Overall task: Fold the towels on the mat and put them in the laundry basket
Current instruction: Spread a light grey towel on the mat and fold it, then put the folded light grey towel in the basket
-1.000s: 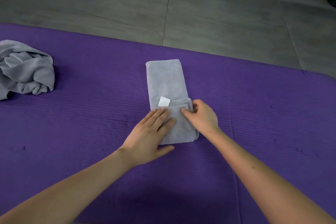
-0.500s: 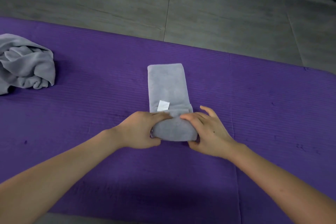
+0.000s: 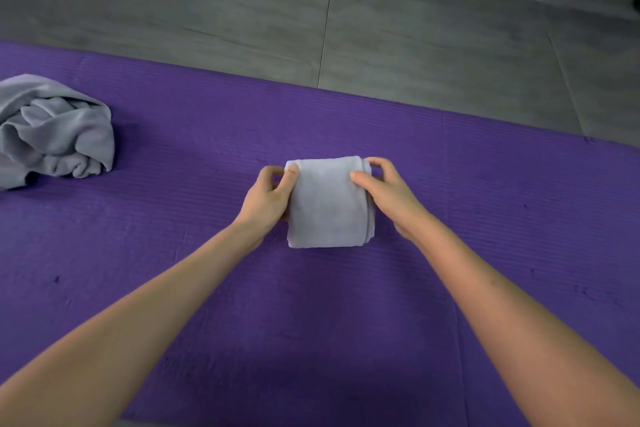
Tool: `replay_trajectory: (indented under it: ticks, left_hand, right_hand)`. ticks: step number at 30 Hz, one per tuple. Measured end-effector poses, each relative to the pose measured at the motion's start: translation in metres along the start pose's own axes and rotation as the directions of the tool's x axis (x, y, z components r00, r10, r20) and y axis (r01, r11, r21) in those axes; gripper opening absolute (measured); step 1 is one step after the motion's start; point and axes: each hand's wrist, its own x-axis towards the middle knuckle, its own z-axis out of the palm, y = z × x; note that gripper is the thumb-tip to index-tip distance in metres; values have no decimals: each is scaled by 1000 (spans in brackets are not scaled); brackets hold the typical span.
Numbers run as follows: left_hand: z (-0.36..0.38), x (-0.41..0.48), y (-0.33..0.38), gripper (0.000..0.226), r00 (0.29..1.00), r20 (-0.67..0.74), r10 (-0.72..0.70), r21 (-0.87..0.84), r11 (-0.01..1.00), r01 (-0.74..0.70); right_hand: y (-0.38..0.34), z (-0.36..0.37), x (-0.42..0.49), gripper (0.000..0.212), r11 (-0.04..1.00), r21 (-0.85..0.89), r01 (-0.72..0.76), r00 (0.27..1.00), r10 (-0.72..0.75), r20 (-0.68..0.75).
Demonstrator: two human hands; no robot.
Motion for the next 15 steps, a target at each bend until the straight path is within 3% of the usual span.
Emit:
replay_trajectory:
  ticks: [3, 6, 9, 12, 15]
  left_hand:
    - [4, -1, -2, 48, 995, -81, -55, 95, 994, 63]
    - [2, -1, -3, 65, 987, -22, -160, 52, 986, 161]
    - [2, -1, -1, 74, 965, 96, -245, -2, 969, 246]
    - [1, 3, 0, 64, 942, 153, -299, -109, 942, 317]
    - [-2, 9, -5, 63, 926, 148, -347, -166, 914, 369]
  right_hand:
    - [3, 10, 11, 53, 983, -177, -39, 989, 12, -149]
    - [6, 8, 9, 70, 949, -297, -106, 980, 49, -194]
    - [13, 0, -1, 76, 972, -143, -186, 981, 177, -77]
    - [18, -7, -5, 63, 969, 22, -245, 969, 244, 37]
    - [15, -9, -1, 57, 957, 56, -284, 957, 279, 75]
